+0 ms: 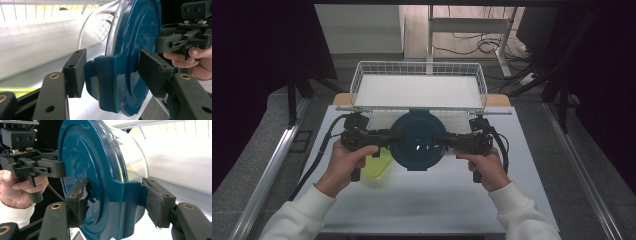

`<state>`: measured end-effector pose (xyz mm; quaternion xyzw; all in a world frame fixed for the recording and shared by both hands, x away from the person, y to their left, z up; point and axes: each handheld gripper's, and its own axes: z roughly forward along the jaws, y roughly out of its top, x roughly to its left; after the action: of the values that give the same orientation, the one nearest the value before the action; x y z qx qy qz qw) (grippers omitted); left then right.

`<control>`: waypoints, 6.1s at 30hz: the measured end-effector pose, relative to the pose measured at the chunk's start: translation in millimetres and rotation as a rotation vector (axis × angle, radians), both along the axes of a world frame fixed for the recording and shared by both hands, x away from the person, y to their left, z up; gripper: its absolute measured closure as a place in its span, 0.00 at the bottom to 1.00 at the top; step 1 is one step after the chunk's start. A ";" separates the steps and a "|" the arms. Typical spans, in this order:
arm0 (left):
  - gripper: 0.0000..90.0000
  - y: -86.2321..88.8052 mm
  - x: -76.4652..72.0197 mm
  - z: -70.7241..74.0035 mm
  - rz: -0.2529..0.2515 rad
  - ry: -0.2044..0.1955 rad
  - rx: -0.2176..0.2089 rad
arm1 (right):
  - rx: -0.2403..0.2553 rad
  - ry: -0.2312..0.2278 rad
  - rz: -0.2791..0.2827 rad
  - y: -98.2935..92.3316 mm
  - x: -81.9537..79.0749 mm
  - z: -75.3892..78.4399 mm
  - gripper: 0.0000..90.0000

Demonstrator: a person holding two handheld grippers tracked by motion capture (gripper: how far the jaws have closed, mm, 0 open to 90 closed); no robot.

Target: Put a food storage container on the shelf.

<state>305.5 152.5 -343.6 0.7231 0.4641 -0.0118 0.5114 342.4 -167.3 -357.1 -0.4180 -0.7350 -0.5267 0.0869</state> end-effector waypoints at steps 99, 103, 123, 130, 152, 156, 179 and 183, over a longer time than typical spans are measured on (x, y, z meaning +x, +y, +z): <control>0.42 13.5 193.1 21.4 0.055 0.171 -0.204 | 0.018 0.232 -0.165 11.2 182.5 54.9 0.43; 0.41 14.5 197.8 16.9 0.059 0.191 -0.223 | 0.028 0.246 -0.200 12.6 185.3 52.0 0.43; 0.29 12.1 199.1 13.9 0.122 0.128 -0.228 | -0.025 0.162 -0.307 22.1 181.9 50.6 0.25; 0.22 19.3 181.9 31.3 0.152 0.027 -0.168 | -0.063 0.029 -0.306 14.8 169.3 63.2 0.17; 0.22 25.9 58.0 18.4 0.037 -0.239 0.075 | -0.206 -0.320 -0.127 -30.1 68.2 62.5 0.26; 0.22 24.2 31.0 5.7 0.011 -0.239 0.119 | -0.217 -0.324 -0.116 -43.4 49.6 45.5 0.28; 0.25 25.2 -64.6 -83.9 -0.012 -0.208 0.237 | -0.292 -0.225 -0.014 -72.7 -56.8 -56.9 0.31; 0.25 22.0 -71.8 -98.1 -0.031 -0.189 0.275 | -0.322 -0.181 0.010 -67.3 -64.8 -77.1 0.31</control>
<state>233.6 174.5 -441.7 0.7913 0.4001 0.1119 0.4487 277.6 -234.6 -434.2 -0.3736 -0.8168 -0.4372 -0.0451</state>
